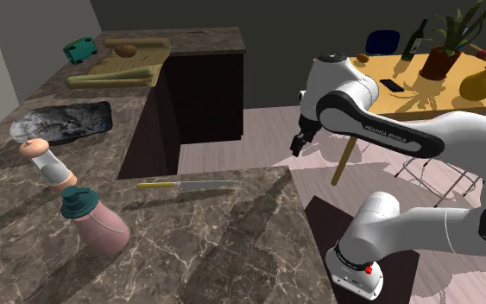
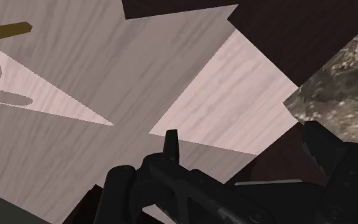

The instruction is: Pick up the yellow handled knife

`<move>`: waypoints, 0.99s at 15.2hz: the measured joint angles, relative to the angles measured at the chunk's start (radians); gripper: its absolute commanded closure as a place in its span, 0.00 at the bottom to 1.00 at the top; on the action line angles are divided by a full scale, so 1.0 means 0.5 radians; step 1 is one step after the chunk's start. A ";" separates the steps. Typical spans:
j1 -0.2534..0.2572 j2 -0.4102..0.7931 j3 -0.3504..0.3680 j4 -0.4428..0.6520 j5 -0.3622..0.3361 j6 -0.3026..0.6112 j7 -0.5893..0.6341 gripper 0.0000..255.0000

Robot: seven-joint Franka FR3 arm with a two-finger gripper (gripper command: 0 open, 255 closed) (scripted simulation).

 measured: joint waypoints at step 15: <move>0.305 0.803 0.186 0.584 0.160 0.166 -0.203 0.00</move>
